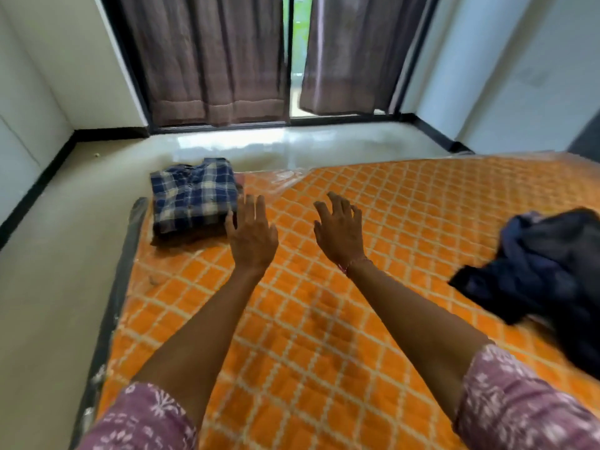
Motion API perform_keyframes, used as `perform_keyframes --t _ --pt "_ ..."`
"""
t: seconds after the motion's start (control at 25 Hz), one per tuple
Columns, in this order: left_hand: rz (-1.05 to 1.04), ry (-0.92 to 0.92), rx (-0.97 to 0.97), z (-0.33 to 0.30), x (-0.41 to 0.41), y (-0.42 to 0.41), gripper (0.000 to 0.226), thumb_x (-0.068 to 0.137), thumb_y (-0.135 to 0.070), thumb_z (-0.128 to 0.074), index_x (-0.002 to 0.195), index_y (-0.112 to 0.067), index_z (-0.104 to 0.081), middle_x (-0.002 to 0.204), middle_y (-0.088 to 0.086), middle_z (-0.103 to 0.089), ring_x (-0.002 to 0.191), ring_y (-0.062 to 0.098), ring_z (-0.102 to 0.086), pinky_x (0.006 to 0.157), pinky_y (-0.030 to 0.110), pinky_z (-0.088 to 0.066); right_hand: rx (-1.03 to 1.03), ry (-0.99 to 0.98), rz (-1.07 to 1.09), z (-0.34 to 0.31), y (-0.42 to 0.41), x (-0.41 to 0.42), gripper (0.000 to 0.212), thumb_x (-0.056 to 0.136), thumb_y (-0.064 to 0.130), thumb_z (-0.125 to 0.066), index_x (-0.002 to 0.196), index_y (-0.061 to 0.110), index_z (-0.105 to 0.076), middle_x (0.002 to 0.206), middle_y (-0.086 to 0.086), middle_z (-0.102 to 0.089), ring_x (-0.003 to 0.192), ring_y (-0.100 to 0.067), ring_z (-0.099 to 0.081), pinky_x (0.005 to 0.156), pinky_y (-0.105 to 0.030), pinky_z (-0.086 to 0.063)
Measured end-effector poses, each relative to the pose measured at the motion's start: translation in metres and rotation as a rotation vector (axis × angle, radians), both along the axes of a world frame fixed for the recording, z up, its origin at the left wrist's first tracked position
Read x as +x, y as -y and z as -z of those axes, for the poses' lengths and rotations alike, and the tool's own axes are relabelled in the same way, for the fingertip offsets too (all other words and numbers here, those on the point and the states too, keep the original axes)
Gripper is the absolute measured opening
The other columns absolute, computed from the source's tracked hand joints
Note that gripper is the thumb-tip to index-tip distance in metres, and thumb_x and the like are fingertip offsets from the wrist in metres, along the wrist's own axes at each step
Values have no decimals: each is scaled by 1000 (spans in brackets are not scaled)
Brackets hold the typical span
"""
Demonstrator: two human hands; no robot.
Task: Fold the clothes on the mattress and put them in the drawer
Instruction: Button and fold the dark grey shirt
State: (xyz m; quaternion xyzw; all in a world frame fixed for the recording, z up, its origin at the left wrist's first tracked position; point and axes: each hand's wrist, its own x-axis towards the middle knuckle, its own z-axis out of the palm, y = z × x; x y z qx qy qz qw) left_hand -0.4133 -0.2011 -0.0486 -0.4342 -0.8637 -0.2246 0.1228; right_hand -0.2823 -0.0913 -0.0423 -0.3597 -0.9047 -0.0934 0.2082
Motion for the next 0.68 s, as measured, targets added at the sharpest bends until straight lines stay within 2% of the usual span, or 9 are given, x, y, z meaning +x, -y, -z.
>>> perform_keyframes --t 0.16,0.24,0.32,0.48,0.6,0.68 --pt "106 10 43 -26 89 -13 69 94 -33 -52 151 -9 -19 157 16 -19 146 31 -14 114 50 -16 0 22 133 -13 4 105 48 71 23 -80 115 15 -63 132 -17 -55 121 -34 -54 87 -54 -47" --pt "182 1 46 -31 130 -25 71 97 -36 -48 152 -11 -11 159 14 -9 148 28 -6 115 48 -11 -20 33 207 -16 -2 158 48 73 23 -78 118 14 -62 135 -17 -53 125 -35 -51 91 -56 -45" --pt "231 -20 30 -28 159 -37 71 96 -37 -49 152 -10 -12 159 14 -9 147 29 -7 115 47 -13 -59 12 251 -16 -13 198 46 79 21 -73 122 14 -60 140 -17 -47 131 -34 -45 97 -57 -39" --pt "331 -107 -27 -16 226 -82 72 90 -35 -61 147 -4 -28 153 20 -26 142 36 -25 109 51 -28 -53 73 388 -11 -57 282 46 87 25 -64 130 15 -52 147 -16 -38 138 -31 -35 104 -56 -33" --pt "432 -63 -137 -8 285 -133 71 96 -38 -51 151 -8 -17 158 16 -10 147 31 -10 113 49 -19 -121 121 484 -4 -104 342 48 99 32 -44 143 15 -34 157 -14 -17 146 -28 -13 113 -55 -18" --pt "521 -44 -201 -5 325 -169 69 100 -41 -39 153 -12 -6 160 11 3 148 26 2 116 45 -10 -140 124 613 -3 -135 382 58 100 40 -38 148 12 -23 159 -15 -10 147 -28 -8 114 -54 -13"
